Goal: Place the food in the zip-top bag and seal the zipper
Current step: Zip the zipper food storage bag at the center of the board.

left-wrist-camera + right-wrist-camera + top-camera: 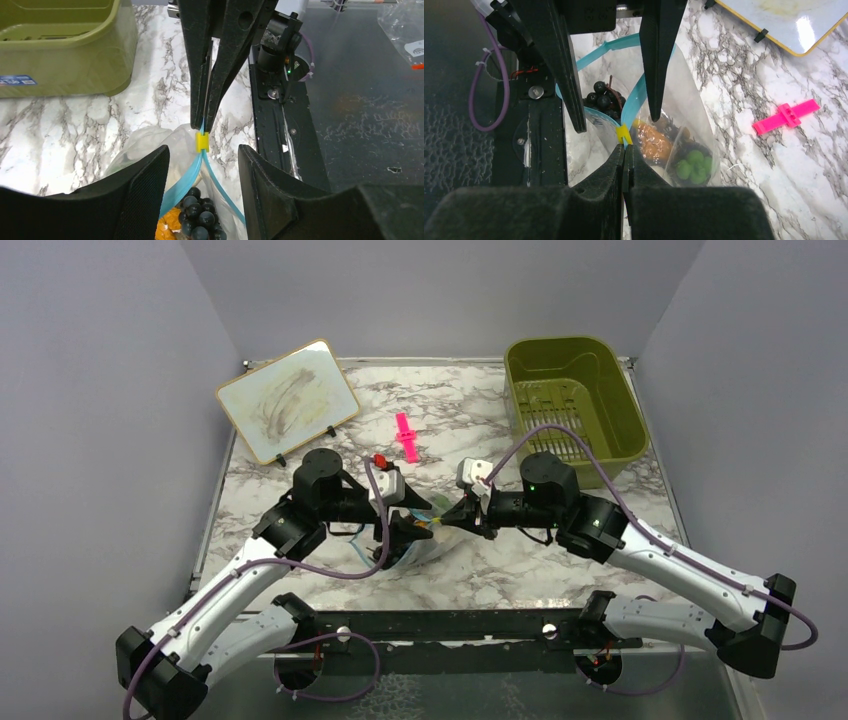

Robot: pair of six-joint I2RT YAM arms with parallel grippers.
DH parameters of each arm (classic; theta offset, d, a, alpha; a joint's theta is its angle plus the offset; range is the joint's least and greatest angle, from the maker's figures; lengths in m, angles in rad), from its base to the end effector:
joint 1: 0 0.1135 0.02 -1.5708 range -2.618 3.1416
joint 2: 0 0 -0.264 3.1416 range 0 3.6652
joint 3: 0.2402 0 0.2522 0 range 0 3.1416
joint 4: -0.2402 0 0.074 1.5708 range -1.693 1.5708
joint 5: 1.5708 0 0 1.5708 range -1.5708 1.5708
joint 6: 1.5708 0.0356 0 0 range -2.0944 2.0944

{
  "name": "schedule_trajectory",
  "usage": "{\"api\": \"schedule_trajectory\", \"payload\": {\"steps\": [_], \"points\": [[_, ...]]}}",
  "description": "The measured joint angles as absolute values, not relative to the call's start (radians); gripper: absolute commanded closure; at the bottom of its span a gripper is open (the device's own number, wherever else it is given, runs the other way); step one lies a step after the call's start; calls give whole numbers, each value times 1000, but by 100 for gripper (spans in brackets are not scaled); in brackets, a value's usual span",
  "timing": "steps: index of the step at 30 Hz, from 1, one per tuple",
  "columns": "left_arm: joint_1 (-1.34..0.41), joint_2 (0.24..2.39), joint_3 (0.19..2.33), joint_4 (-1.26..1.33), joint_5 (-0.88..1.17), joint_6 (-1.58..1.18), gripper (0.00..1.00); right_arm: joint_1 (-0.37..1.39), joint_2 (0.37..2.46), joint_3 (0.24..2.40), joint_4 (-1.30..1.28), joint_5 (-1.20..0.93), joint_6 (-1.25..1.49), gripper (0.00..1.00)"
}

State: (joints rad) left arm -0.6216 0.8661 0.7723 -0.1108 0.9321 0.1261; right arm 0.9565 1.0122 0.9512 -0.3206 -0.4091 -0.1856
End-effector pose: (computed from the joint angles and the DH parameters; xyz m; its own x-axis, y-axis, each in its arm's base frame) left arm 0.1392 -0.1349 0.3321 -0.0398 0.1208 -0.9919 0.9992 0.0117 -0.0387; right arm 0.1194 0.1939 0.3426 -0.0333 -0.3410 -0.9395 -0.9856 0.1671 -0.0257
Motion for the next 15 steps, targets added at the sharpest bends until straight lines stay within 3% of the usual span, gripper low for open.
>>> {"api": "schedule_trajectory", "payload": {"steps": [6,8,11,13,15], "points": [[-653,896,750,-79,928,130,60,957,1023,953,-320,-409,-165,99],[-660,897,743,-75,922,134,71,957,1023,953,-317,-409,-160,99],[-664,897,738,-67,913,146,96,957,1021,953,-315,-409,-161,99],[-663,896,738,-60,907,154,100,957,1016,952,-313,-408,-162,99],[-664,893,737,-54,905,158,100,957,1002,940,-303,-409,-164,84]]}}
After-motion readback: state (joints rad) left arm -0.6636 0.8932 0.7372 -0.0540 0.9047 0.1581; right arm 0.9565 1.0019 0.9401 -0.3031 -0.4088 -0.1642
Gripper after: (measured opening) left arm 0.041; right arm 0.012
